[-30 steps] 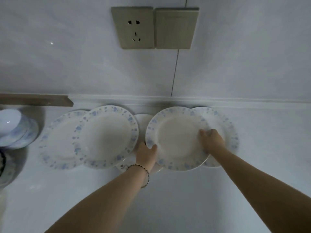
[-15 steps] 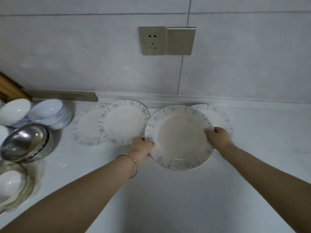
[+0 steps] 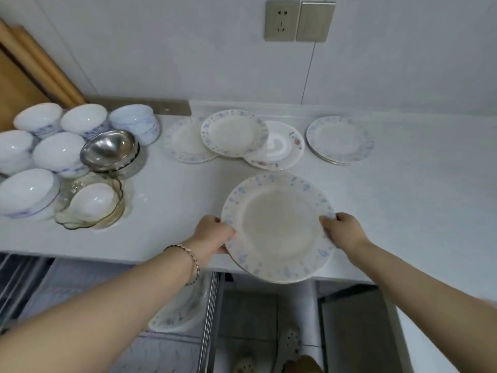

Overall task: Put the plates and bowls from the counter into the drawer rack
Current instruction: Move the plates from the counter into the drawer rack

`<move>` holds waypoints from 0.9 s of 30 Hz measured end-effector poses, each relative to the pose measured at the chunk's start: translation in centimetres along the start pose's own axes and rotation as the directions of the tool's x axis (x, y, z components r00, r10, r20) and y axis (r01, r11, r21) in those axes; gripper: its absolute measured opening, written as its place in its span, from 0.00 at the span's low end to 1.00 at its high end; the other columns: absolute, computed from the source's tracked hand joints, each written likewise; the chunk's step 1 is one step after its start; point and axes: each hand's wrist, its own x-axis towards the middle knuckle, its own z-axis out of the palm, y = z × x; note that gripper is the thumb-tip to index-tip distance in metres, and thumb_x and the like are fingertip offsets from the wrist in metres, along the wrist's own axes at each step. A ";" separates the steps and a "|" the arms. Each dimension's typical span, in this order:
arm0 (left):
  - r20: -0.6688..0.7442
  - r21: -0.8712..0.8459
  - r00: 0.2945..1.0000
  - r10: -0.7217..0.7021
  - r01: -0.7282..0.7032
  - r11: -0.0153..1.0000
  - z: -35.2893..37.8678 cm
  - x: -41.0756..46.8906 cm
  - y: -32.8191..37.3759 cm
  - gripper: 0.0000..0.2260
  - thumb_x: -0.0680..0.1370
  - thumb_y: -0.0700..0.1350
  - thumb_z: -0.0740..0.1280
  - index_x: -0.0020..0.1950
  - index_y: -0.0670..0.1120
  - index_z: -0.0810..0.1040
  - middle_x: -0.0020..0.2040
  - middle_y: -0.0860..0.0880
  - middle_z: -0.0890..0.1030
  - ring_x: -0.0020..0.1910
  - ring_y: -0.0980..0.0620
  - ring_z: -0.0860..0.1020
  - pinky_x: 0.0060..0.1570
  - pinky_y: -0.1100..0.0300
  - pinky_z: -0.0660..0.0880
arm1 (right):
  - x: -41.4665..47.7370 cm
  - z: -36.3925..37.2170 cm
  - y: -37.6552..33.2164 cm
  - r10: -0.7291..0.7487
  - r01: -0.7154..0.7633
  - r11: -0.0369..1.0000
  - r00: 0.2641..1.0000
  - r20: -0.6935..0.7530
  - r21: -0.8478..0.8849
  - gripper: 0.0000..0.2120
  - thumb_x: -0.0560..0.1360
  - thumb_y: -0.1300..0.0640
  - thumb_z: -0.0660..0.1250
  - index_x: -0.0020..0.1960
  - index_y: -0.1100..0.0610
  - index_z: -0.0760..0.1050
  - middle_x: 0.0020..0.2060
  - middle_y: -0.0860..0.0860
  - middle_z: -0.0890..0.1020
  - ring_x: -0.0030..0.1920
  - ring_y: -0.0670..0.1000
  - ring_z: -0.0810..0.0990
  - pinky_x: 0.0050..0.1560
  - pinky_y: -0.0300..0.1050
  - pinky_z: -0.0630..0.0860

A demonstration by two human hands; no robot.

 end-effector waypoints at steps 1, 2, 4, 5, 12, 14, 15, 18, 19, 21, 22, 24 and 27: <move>-0.005 0.011 1.000 -0.013 0.013 1.000 -0.7 -0.8 -1.3 0.04 0.74 0.31 0.63 0.44 0.37 0.75 0.49 0.38 0.80 0.47 0.41 0.79 0.48 0.49 0.79 | -1.4 0.8 0.9 0.002 -0.003 1.000 1.000 0.015 0.002 0.10 0.77 0.57 0.61 0.39 0.61 0.72 0.39 0.57 0.77 0.43 0.56 0.75 0.48 0.49 0.73; -0.010 0.022 1.000 -0.020 0.020 1.000 -1.4 -1.7 -2.6 0.04 0.74 0.30 0.63 0.46 0.36 0.76 0.48 0.38 0.80 0.46 0.41 0.79 0.47 0.49 0.79 | -2.8 1.6 1.7 0.002 -0.002 1.000 1.000 0.027 0.002 0.09 0.77 0.57 0.61 0.42 0.62 0.73 0.41 0.58 0.77 0.44 0.56 0.76 0.48 0.49 0.73; -0.031 0.040 0.999 -0.045 0.046 0.998 -2.6 -2.9 -5.2 0.10 0.74 0.30 0.63 0.55 0.32 0.76 0.49 0.37 0.80 0.47 0.40 0.80 0.48 0.49 0.79 | -5.2 3.3 3.3 0.012 -0.012 1.000 0.998 0.054 -0.002 0.09 0.77 0.57 0.61 0.43 0.62 0.74 0.43 0.58 0.78 0.45 0.56 0.76 0.50 0.50 0.74; -0.039 0.045 0.997 -0.064 0.065 0.997 -3.2 -3.6 -6.5 0.12 0.74 0.30 0.63 0.58 0.31 0.75 0.51 0.36 0.80 0.49 0.40 0.80 0.48 0.49 0.79 | -6.2 4.2 4.0 0.019 -0.019 1.000 0.997 0.074 -0.006 0.09 0.77 0.58 0.61 0.41 0.61 0.74 0.43 0.58 0.78 0.45 0.56 0.77 0.52 0.51 0.74; -0.135 -0.013 0.974 -0.179 0.179 0.984 -7.1 -7.9 -15.5 0.12 0.74 0.30 0.63 0.57 0.36 0.76 0.53 0.41 0.80 0.50 0.44 0.79 0.49 0.52 0.78 | -11.8 10.1 8.0 0.028 -0.018 0.999 0.972 0.231 -0.048 0.06 0.76 0.59 0.60 0.48 0.60 0.74 0.40 0.54 0.78 0.42 0.55 0.78 0.51 0.53 0.79; -0.166 0.000 0.965 -0.203 0.206 0.979 -8.3 -8.7 -17.6 0.13 0.74 0.31 0.63 0.59 0.35 0.75 0.54 0.41 0.81 0.50 0.45 0.79 0.48 0.54 0.78 | -13.3 11.9 8.9 0.055 -0.040 0.997 0.962 0.268 -0.061 0.07 0.76 0.59 0.61 0.51 0.60 0.74 0.43 0.56 0.78 0.47 0.58 0.79 0.53 0.56 0.80; -0.176 0.006 0.961 -0.215 0.219 0.976 -9.0 -9.1 -18.6 0.12 0.74 0.31 0.63 0.57 0.35 0.75 0.53 0.42 0.81 0.50 0.45 0.78 0.48 0.55 0.78 | -14.1 12.8 9.2 0.073 -0.057 0.996 0.956 0.284 -0.062 0.08 0.76 0.59 0.61 0.52 0.61 0.74 0.46 0.57 0.79 0.50 0.60 0.80 0.53 0.57 0.80; -0.210 0.000 0.948 -0.239 0.245 0.970 -11.4 -9.4 -21.0 0.13 0.74 0.30 0.62 0.58 0.36 0.75 0.47 0.42 0.78 0.48 0.45 0.77 0.47 0.55 0.76 | -15.8 15.8 9.7 0.122 -0.102 0.992 0.936 0.329 -0.076 0.10 0.76 0.60 0.61 0.55 0.62 0.74 0.49 0.59 0.79 0.53 0.62 0.81 0.53 0.60 0.80; -0.221 0.001 0.944 -0.244 0.251 0.968 -12.3 -9.2 -21.7 0.14 0.74 0.30 0.63 0.59 0.35 0.75 0.48 0.41 0.78 0.48 0.45 0.77 0.48 0.54 0.76 | -16.1 17.0 9.8 0.136 -0.114 0.990 0.929 0.343 -0.084 0.11 0.76 0.60 0.61 0.56 0.62 0.74 0.50 0.59 0.79 0.54 0.62 0.81 0.53 0.60 0.80; -0.230 0.016 0.939 -0.256 0.266 0.964 -14.2 -8.4 -23.1 0.15 0.74 0.30 0.62 0.60 0.33 0.74 0.49 0.39 0.78 0.48 0.43 0.78 0.49 0.52 0.77 | -16.6 19.5 9.8 0.161 -0.141 0.987 0.916 0.367 -0.081 0.10 0.76 0.60 0.61 0.55 0.62 0.74 0.50 0.59 0.79 0.54 0.62 0.80 0.55 0.60 0.79; -0.234 0.033 0.937 -0.260 0.275 0.961 -15.3 -7.7 -23.8 0.15 0.74 0.30 0.63 0.60 0.33 0.74 0.50 0.39 0.79 0.48 0.43 0.78 0.50 0.50 0.78 | -16.5 20.9 9.9 0.169 -0.151 0.985 0.912 0.372 -0.077 0.09 0.76 0.60 0.61 0.54 0.61 0.74 0.49 0.58 0.78 0.54 0.62 0.80 0.55 0.59 0.79; -0.242 0.070 0.933 -0.267 0.291 0.954 -17.3 -5.7 -24.8 0.14 0.74 0.30 0.63 0.59 0.33 0.75 0.52 0.38 0.80 0.50 0.41 0.80 0.52 0.47 0.79 | -16.2 23.9 9.7 0.204 -0.191 0.979 0.906 0.370 -0.074 0.07 0.76 0.60 0.60 0.53 0.61 0.73 0.47 0.57 0.77 0.51 0.60 0.80 0.54 0.55 0.79; -0.239 0.160 0.936 -0.259 0.301 0.940 -20.0 -1.4 -25.9 0.14 0.73 0.31 0.63 0.58 0.32 0.77 0.52 0.37 0.81 0.50 0.41 0.80 0.50 0.49 0.79 | -14.9 28.7 9.7 0.256 -0.241 0.967 0.908 0.332 -0.085 0.12 0.76 0.59 0.58 0.56 0.63 0.73 0.45 0.58 0.76 0.45 0.58 0.77 0.46 0.48 0.77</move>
